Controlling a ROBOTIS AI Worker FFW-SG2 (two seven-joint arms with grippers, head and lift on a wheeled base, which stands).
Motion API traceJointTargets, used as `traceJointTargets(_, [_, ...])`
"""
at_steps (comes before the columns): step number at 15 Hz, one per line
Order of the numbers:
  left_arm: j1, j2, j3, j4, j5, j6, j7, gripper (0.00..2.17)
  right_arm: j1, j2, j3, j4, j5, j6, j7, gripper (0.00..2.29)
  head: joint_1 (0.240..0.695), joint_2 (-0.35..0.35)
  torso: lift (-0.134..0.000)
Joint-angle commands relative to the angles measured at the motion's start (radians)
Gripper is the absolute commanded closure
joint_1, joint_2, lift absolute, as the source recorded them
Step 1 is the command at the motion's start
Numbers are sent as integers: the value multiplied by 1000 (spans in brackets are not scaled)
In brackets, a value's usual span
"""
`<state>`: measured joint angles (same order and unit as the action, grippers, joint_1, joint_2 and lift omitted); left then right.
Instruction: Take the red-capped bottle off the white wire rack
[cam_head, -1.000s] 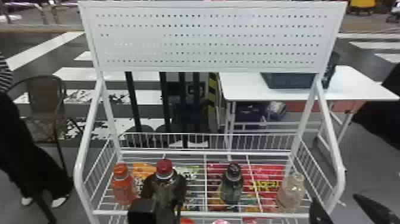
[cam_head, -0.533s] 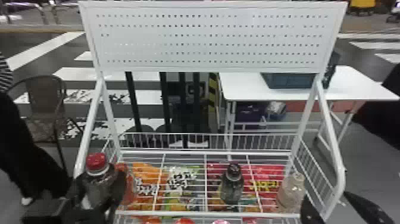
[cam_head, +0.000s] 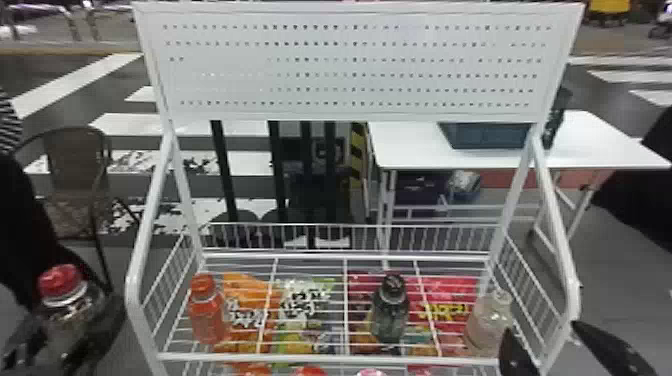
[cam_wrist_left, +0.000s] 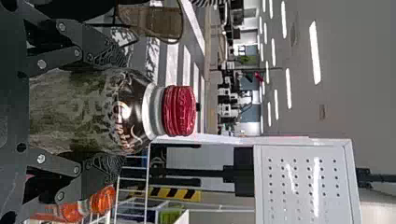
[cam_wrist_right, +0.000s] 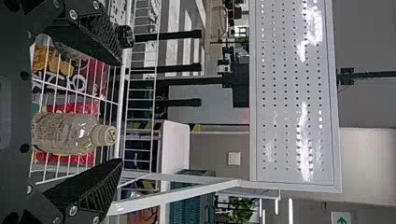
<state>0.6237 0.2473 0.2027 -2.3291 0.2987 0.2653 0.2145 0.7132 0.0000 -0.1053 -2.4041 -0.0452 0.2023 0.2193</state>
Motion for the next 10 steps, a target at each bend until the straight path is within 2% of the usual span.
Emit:
traceJointTargets(1, [-7,-3,6,10,5,-2,-3,1426,0,1,4,-1,2,0,0,154,499,0,0])
traceJointTargets(10, [-21,-10,-2,-10,7,13,-3,1426,17,1,6,-13,-1,-7,0,154,499,0,0])
